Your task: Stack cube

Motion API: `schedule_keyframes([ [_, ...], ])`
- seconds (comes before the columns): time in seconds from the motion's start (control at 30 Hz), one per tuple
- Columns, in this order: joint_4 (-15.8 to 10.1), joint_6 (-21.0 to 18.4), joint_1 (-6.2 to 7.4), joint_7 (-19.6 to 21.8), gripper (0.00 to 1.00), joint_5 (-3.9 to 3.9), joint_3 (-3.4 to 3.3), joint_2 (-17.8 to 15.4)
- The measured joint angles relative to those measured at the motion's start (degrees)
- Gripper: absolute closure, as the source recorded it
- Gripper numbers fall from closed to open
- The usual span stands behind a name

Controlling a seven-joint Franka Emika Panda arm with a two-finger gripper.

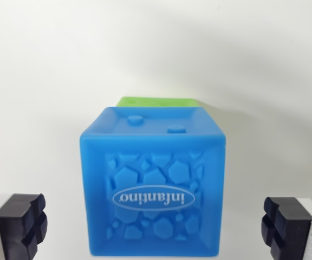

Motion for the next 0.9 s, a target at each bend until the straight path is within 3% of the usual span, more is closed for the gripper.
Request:
schedule_keyframes([
  [0.5, -0.1, -10.0, -0.12, 0.3, 0.00, -0.47, -0.01, -10.2],
  [0.9, 1.7, -19.8, -0.14, 0.4, 0.00, -0.58, -0.01, -18.4],
])
